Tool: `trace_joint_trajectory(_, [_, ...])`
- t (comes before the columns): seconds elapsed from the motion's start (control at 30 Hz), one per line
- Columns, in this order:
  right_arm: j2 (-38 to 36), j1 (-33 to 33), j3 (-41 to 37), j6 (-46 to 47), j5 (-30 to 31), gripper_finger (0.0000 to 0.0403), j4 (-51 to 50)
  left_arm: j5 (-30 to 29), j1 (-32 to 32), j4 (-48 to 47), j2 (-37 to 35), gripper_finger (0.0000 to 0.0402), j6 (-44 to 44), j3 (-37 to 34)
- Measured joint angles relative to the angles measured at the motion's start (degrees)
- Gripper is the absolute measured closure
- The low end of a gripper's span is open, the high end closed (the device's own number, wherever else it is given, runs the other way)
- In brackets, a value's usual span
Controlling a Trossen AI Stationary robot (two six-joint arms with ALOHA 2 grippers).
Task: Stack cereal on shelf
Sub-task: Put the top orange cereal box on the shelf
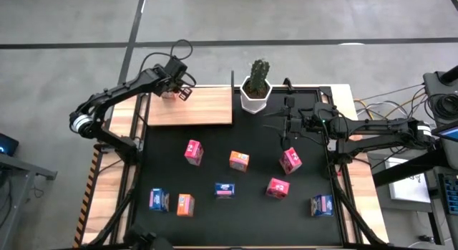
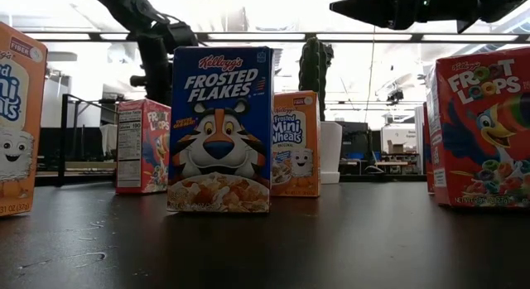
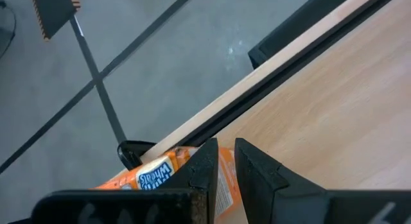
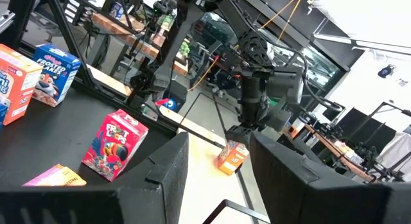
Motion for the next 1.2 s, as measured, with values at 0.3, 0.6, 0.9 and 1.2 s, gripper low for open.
trace_joint_trajectory(0.3, [0.0, 0.0, 0.0, 0.1, 0.0, 0.0248, 0.0, 14.5, -2.5, -14.6, -4.8, 0.0365, 15.4, 1.2])
trace_joint_trajectory(0.6, [0.0, 0.0, 0.0, 0.8, 0.0, 0.0248, 0.0, 6.8, -0.4, -13.6, -5.1, 0.0365, 21.2, -1.9])
trace_joint_trajectory(0.9, [0.0, 0.0, 0.0, 0.6, 0.0, 0.0248, -0.1, 6.5, 1.6, -9.1, -4.0, 0.0365, 21.0, -2.0])
trace_joint_trajectory(1.2, [0.0, 0.0, 0.0, 0.6, 0.0, 0.0248, -0.1, 6.5, 2.9, -6.9, -4.0, 0.0365, 20.5, -2.0])
